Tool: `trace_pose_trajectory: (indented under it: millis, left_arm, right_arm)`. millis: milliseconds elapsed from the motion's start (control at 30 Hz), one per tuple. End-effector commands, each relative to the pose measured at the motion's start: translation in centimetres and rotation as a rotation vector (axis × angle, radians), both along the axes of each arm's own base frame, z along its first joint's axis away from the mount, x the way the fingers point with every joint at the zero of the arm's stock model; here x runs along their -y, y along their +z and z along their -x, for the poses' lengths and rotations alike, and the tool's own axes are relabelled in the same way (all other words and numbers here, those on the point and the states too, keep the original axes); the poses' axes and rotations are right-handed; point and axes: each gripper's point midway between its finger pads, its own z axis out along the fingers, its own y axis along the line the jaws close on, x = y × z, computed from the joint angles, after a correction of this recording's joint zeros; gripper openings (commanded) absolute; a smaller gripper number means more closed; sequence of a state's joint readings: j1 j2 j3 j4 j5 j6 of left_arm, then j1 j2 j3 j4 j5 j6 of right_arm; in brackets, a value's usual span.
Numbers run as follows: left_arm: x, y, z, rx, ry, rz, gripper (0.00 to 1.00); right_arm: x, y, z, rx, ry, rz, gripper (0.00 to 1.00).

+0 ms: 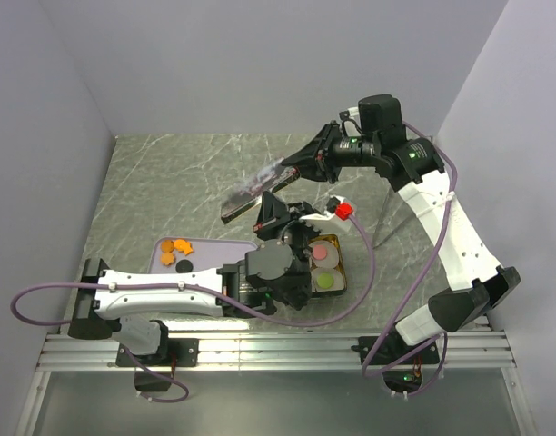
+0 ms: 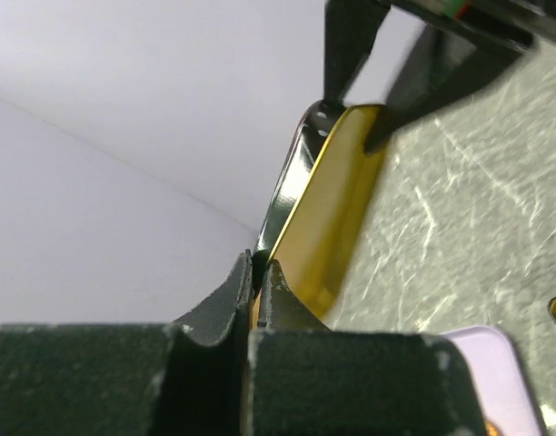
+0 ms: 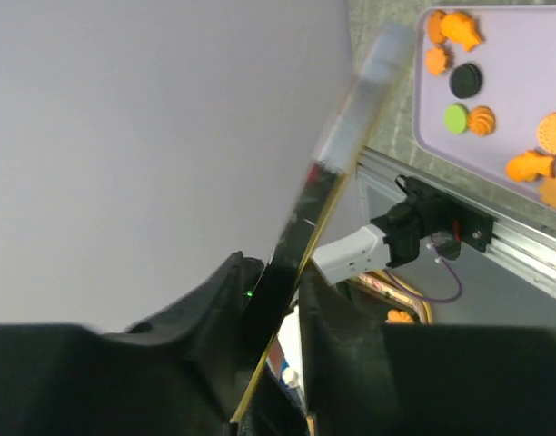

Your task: Pack the cookies

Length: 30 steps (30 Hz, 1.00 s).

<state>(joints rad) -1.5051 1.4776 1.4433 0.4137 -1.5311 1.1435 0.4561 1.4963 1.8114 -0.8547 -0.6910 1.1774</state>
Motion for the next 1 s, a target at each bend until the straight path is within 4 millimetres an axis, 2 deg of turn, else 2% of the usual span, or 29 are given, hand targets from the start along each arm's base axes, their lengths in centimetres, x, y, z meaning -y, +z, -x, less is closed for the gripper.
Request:
trace_pose_trajectory:
  millis: [0, 133, 300, 333, 367, 433, 467, 500, 533, 633, 767, 800, 833, 867, 933, 967]
  left_arm:
    - [0.1, 3.5, -0.6, 0.064, -0.075, 0.177, 0.00]
    - [0.4, 3.0, -0.4, 0.057, -0.071, 0.152, 0.00]
    - [0.6, 2.2, -0.3, 0.037, -0.060, 0.144, 0.00]
    - [0.8, 1.9, -0.2, 0.032, -0.057, 0.185, 0.01]
    - [0.8, 1.8, -0.2, 0.022, -0.057, 0.143, 0.06]
    - [1.1, 1.4, -0.1, 0.013, -0.061, 0.139, 0.12]
    - [1.2, 1.5, -0.1, 0.009, -0.065, 0.195, 0.18]
    - [1.3, 0.9, -0.1, 0.000, -0.069, 0.137, 0.22]
    - [1.6, 0.6, 0.0, -0.004, -0.076, 0.168, 0.26]
    - [1.9, -0.1, 0.1, -0.018, -0.089, 0.117, 0.33]
    - [2.5, -0.6, 0.3, -0.046, -0.131, 0.145, 0.51]
    - [3.2, -0.9, 0.4, -0.063, -0.168, 0.147, 0.54]
    - [3.1, -1.8, 0.5, -0.094, -0.181, 0.125, 0.57]
    - [3.3, -1.1, 0.7, -0.111, -0.202, 0.162, 0.61]
    - [4.5, -2.5, 1.0, -0.183, -0.265, 0.143, 0.66]
    - [4.7, -2.3, 1.2, -0.201, -0.284, 0.158, 0.69]
  right_arm:
    - [-0.8, -1.5, 3.0, 0.015, 0.143, 0.033, 0.20]
    - [-1.0, -1.9, 2.8, 0.009, 0.145, 0.017, 0.00]
    - [-1.0, -2.2, 2.2, 0.022, 0.138, 0.018, 0.00]
    - [-0.8, -2.3, 1.9, 0.026, 0.130, 0.021, 0.00]
    - [-0.7, -2.3, 1.6, 0.028, 0.124, 0.023, 0.00]
    - [-0.3, -2.4, 1.1, 0.036, 0.111, 0.027, 0.00]
    - [0.0, -2.4, 0.6, 0.044, 0.100, 0.027, 0.00]
    - [0.4, -2.4, 0.2, 0.042, 0.087, 0.030, 0.00]
    - [0.6, -2.4, -0.1, 0.050, 0.080, 0.033, 0.00]
    - [1.8, -2.5, -1.3, 0.064, 0.045, 0.041, 0.00]
    - [3.3, -3.0, -2.6, 0.067, 0.001, 0.054, 0.00]
    - [3.9, -3.2, -3.2, 0.066, -0.017, 0.057, 0.00]
    - [4.2, -3.3, -3.5, 0.070, -0.029, 0.062, 0.00]
    - [4.5, -3.4, -3.8, 0.074, -0.037, 0.065, 0.00]
    - [5.6, -3.4, -4.6, 0.082, -0.069, 0.074, 0.00]
    - [6.1, -3.4, -5.0, 0.086, -0.085, 0.078, 0.00]
